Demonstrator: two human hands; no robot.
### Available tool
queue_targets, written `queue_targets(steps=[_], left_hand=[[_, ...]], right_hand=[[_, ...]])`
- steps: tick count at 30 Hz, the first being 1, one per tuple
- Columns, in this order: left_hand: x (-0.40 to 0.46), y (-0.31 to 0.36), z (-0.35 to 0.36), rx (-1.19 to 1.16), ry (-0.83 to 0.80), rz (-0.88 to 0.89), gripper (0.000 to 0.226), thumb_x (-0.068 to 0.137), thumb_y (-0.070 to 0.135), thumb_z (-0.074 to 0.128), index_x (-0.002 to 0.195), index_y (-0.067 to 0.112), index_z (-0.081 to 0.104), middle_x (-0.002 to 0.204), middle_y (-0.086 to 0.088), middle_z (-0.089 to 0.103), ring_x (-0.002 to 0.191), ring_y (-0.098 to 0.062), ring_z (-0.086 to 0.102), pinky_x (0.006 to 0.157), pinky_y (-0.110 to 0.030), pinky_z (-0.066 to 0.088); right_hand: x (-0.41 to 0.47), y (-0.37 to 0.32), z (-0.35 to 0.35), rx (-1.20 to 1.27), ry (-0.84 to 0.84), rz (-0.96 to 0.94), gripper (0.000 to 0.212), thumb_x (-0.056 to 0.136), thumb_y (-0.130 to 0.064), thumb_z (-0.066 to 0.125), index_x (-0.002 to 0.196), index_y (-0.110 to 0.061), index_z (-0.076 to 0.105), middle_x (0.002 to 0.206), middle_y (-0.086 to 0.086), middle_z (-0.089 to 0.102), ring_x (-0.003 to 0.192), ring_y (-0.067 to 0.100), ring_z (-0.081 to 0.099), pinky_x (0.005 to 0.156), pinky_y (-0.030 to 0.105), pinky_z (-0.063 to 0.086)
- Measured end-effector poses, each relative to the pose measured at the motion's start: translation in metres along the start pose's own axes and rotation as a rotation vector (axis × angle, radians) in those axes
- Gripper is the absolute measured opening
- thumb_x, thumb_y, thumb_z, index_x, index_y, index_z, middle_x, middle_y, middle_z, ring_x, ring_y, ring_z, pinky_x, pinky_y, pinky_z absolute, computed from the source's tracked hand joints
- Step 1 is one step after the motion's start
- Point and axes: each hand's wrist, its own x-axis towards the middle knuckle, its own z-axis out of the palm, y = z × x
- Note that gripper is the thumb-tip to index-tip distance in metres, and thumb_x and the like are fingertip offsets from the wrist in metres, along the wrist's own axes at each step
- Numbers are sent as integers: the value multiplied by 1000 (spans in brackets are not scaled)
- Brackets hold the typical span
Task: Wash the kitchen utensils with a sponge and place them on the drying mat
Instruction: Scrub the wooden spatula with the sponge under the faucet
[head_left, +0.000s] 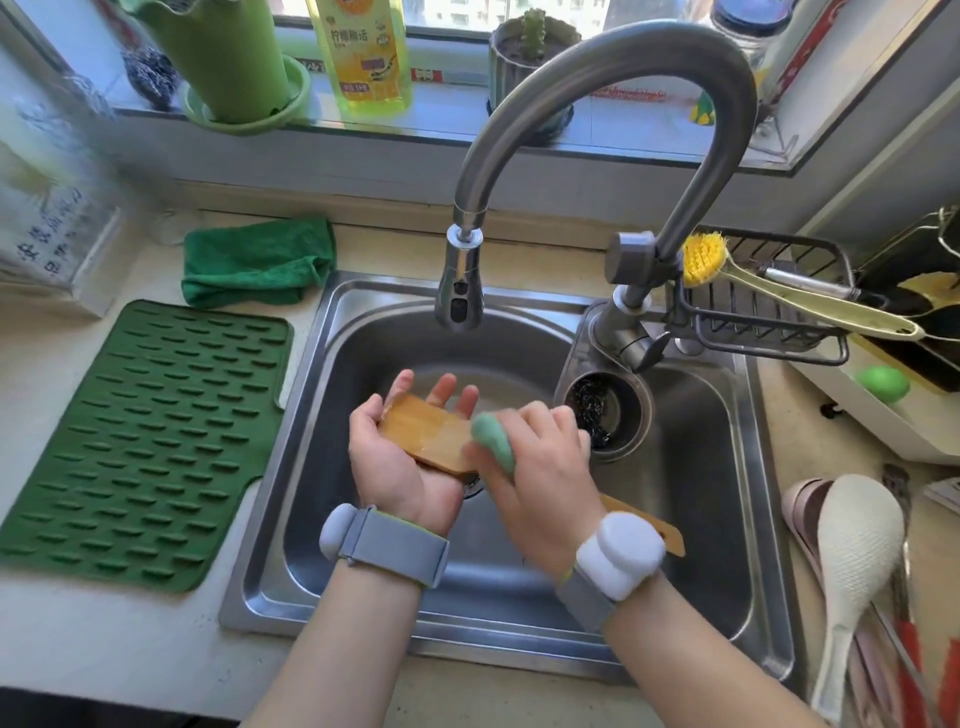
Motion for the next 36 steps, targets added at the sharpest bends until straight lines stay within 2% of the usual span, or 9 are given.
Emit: queue_targets(steps=[3,8,11,16,19,23,25,27,36], left_hand=[[-3,-9,3,1,-71,-16,37,91,41,39,90,10,59,97,-13,64,90,-31,63,85,-38,53],[0,1,1,27,-75,-32,43,89,47,40,89,10,62,97,-12,64,97,-36,61,98,-49,42],[-9,-6,2,28,-143,-33,43,92,42,36,91,8,63,95,-14,67,91,-32,65,88,-41,50],[-10,-4,4,-11,-175,-63,43,91,44,34,91,10,60,93,-10,63,97,-32,60,100,-48,42],[-11,-4,3,-13,-173,-69,41,92,41,35,90,9,61,94,-11,65,91,-31,63,92,-42,47],[-9,-2,1,5,-191,-86,41,91,41,35,95,10,61,101,-11,64,104,-35,59,106,-50,36],[-9,-3,3,-23,-185,-109,41,91,40,38,98,8,62,101,-13,66,101,-33,63,102,-44,44],[-10,-5,2,-22,-166,-95,39,93,39,38,98,9,63,97,-12,68,94,-32,66,96,-43,48],[-10,-10,0,-58,-185,-169,38,88,40,43,101,13,67,119,-13,62,118,-36,54,114,-49,27]], right_hand=[[11,-13,0,246,-2,174,56,86,-64,23,112,-21,48,98,3,47,94,27,47,85,45,40],[-13,-25,-1,228,-144,-180,36,90,-31,35,117,-14,52,106,7,47,95,27,45,91,40,39],[16,-9,-5,298,46,-3,28,89,-22,52,112,-8,55,101,9,55,93,28,53,85,41,43],[1,-18,-5,284,46,-155,18,83,-26,64,94,-11,63,91,5,56,83,20,53,77,25,43],[17,-8,-9,257,50,2,25,82,-36,64,94,-14,63,88,4,52,83,23,52,79,33,43],[5,-23,0,163,-7,-150,31,86,-43,48,91,-15,59,85,5,58,79,24,48,74,40,41],[18,-19,-3,149,34,-45,35,86,-46,45,93,-14,58,84,5,60,80,28,49,75,46,43],[21,-24,-1,160,88,-12,35,86,-45,44,91,-13,57,83,7,60,79,29,50,74,45,42],[23,-39,3,165,72,-107,34,86,-44,43,91,-15,59,85,5,61,79,27,51,74,41,42]])
